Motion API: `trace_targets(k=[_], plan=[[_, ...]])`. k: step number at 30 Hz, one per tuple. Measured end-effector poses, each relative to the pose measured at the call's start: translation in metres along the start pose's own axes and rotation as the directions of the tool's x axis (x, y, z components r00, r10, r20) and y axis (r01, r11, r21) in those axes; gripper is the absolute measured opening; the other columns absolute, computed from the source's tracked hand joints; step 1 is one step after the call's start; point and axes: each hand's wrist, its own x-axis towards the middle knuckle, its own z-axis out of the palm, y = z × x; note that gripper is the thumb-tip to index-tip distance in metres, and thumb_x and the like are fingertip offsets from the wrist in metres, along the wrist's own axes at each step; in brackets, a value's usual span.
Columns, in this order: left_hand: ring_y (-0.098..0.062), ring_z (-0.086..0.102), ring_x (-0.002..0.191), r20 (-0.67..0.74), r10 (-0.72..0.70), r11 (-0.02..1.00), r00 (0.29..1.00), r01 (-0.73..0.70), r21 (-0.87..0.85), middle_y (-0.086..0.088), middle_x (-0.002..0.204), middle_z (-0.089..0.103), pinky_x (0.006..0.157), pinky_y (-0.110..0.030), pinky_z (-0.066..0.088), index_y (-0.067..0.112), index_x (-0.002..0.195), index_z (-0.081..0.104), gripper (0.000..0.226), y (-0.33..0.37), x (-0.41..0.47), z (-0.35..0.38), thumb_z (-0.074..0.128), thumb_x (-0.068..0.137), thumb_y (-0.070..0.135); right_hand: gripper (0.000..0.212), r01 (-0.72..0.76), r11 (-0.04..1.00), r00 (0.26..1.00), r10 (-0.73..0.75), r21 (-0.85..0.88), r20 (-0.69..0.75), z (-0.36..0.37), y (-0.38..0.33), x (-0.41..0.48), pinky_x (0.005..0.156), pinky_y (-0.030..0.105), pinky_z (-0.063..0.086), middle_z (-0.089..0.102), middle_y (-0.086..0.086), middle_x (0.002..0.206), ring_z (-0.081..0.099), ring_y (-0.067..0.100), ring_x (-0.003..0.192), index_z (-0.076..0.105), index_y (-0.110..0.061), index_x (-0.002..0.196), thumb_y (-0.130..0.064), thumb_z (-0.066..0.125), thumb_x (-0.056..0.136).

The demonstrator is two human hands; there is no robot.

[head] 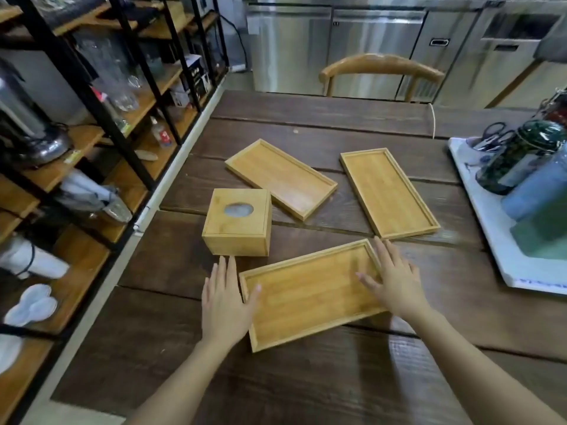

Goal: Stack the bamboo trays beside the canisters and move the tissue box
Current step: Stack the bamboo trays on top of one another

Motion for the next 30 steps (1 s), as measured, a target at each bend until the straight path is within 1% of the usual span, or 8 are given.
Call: trace_targets(k=[3, 7, 11, 14, 20, 22, 26, 30], plan=[[-0.022, 0.0, 0.148, 0.149, -0.147, 0.977, 0.978, 0.167, -0.135, -0.007, 0.162, 0.002, 0.12, -0.042, 0.008, 0.013, 0.151, 0.0, 0.085, 0.005, -0.004, 0.009, 0.047, 0.09, 0.051, 0.081, -0.141, 0.943, 0.985, 0.104, 0.302, 0.136, 0.01, -0.003, 0.0, 0.107, 0.046, 0.032, 0.035, 0.013, 0.148, 0.035, 0.029, 0.133, 0.023, -0.017, 0.143, -0.043, 0.063, 0.078], [-0.021, 0.007, 0.148, 0.338, -0.211, 0.828, 0.917, 0.352, -0.437, 0.0, 0.161, 0.008, 0.119, -0.047, 0.016, 0.024, 0.151, 0.0, 0.083, 0.017, -0.013, 0.016, 0.054, 0.09, 0.039, 0.076, -0.247, 0.8, 0.964, 0.144, 0.547, 0.225, 0.013, -0.002, 0.003, 0.106, 0.047, 0.035, 0.04, 0.006, 0.145, 0.039, 0.026, 0.129, 0.028, -0.021, 0.14, -0.042, 0.064, 0.076], [-0.023, 0.046, 0.125, 0.398, -0.312, 0.531, 0.863, 0.505, -0.68, 0.002, 0.138, 0.046, 0.106, -0.045, 0.038, 0.025, 0.146, 0.024, 0.057, 0.027, -0.015, 0.007, 0.049, 0.095, 0.018, 0.074, -0.344, 0.597, 0.939, 0.22, 0.724, 0.265, 0.012, 0.002, 0.01, 0.105, 0.041, 0.029, 0.033, 0.008, 0.148, 0.033, 0.027, 0.134, 0.021, -0.018, 0.143, -0.028, 0.063, 0.082], [-0.021, 0.051, 0.114, 0.423, -0.308, 0.399, 0.852, 0.519, -0.756, 0.005, 0.121, 0.054, 0.103, -0.044, 0.041, 0.023, 0.142, 0.035, 0.051, 0.029, -0.01, -0.003, 0.046, 0.095, 0.006, 0.077, -0.375, 0.47, 0.923, 0.265, 0.799, 0.278, 0.01, 0.003, 0.012, 0.109, 0.043, 0.025, 0.028, 0.006, 0.152, 0.029, 0.028, 0.136, 0.018, -0.02, 0.144, -0.029, 0.063, 0.082], [-0.028, 0.035, 0.135, 0.284, -0.355, 0.589, 0.891, 0.449, -0.672, -0.005, 0.152, 0.026, 0.11, -0.052, 0.034, 0.021, 0.144, 0.032, 0.061, 0.042, -0.004, -0.006, 0.058, 0.089, 0.012, 0.074, -0.382, 0.418, 0.915, 0.294, 0.824, 0.275, 0.011, 0.0, 0.014, 0.109, 0.045, 0.026, 0.03, 0.008, 0.151, 0.031, 0.028, 0.135, 0.022, -0.017, 0.144, -0.03, 0.062, 0.083], [-0.031, 0.033, 0.137, 0.259, -0.427, 0.588, 0.866, 0.484, -0.648, -0.006, 0.155, 0.018, 0.11, -0.052, 0.033, 0.017, 0.145, 0.026, 0.067, 0.04, 0.0, -0.005, 0.061, 0.088, 0.013, 0.073, -0.382, 0.422, 0.914, 0.303, 0.822, 0.269, 0.011, -0.001, 0.014, 0.108, 0.045, 0.027, 0.031, 0.009, 0.15, 0.032, 0.029, 0.134, 0.024, -0.016, 0.143, -0.031, 0.061, 0.083], [-0.035, 0.04, 0.128, 0.378, -0.49, 0.588, 0.786, 0.618, -0.523, -0.009, 0.147, 0.026, 0.106, -0.051, 0.039, 0.005, 0.143, 0.029, 0.064, 0.04, 0.005, 0.006, 0.06, 0.087, 0.015, 0.073, -0.382, 0.412, 0.913, 0.309, 0.827, 0.268, 0.01, -0.004, 0.015, 0.108, 0.044, 0.026, 0.031, 0.008, 0.151, 0.031, 0.028, 0.135, 0.025, -0.015, 0.143, -0.033, 0.061, 0.082], [-0.036, 0.047, 0.115, 0.326, -0.558, 0.589, 0.763, 0.641, -0.492, -0.007, 0.134, 0.04, 0.101, -0.049, 0.041, 0.005, 0.128, 0.047, 0.043, 0.041, 0.007, 0.016, 0.05, 0.086, 0.012, 0.072, -0.376, 0.407, 0.914, 0.312, 0.833, 0.26, 0.011, -0.006, 0.015, 0.107, 0.042, 0.026, 0.031, 0.01, 0.15, 0.031, 0.028, 0.135, 0.025, -0.014, 0.142, -0.032, 0.061, 0.083]])
